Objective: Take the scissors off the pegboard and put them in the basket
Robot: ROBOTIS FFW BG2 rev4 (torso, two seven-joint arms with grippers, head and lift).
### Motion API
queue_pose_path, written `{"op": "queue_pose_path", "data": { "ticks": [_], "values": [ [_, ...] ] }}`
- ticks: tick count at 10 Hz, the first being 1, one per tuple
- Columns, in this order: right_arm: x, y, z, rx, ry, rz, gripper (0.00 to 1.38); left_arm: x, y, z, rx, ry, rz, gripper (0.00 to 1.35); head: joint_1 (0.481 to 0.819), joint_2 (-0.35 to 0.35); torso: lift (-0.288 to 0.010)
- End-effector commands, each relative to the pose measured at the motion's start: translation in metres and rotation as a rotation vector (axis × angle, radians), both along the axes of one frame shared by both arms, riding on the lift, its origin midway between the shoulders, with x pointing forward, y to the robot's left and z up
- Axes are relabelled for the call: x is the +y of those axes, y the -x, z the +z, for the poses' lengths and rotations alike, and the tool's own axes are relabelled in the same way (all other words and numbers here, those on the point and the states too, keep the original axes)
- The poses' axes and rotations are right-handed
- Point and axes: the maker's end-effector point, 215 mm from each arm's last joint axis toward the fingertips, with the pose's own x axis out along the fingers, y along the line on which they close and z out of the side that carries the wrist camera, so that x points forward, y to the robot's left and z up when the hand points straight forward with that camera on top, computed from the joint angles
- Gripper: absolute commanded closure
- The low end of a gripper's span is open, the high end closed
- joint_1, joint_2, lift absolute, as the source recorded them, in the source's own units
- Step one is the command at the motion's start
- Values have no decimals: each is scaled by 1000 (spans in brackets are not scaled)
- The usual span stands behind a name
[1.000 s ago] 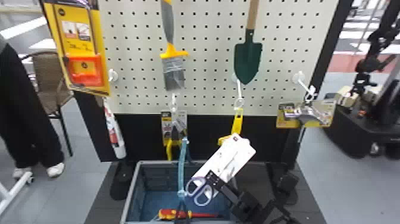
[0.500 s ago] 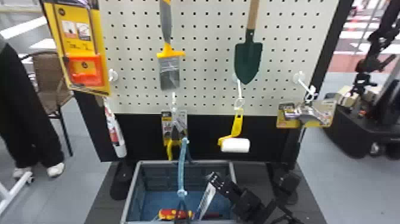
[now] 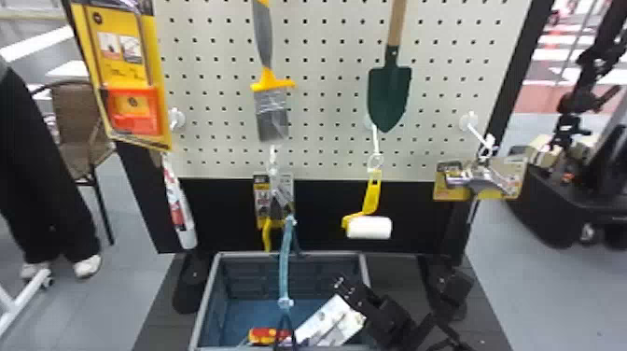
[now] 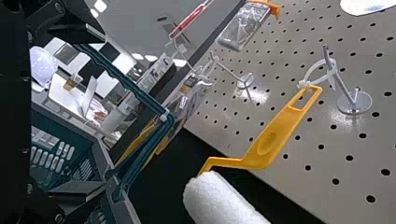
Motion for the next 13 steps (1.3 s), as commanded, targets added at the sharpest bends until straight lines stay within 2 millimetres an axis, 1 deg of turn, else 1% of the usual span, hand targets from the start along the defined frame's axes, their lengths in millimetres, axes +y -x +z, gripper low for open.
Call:
{"op": "queue_pose_path", "data": {
  "ticks": [1, 7, 13],
  "values": [
    [0, 0, 0, 1, -2, -1, 182, 0, 0, 0, 0, 0, 2, 102, 549, 0, -100],
    [-2, 1, -1, 2, -8, -9, 182, 0, 0, 0, 0, 0, 2, 102, 549, 0, -100],
    [-2, 0, 4, -22, 21, -10, 182, 0, 0, 0, -1, 1, 2, 102, 549, 0, -100]
  ]
}}
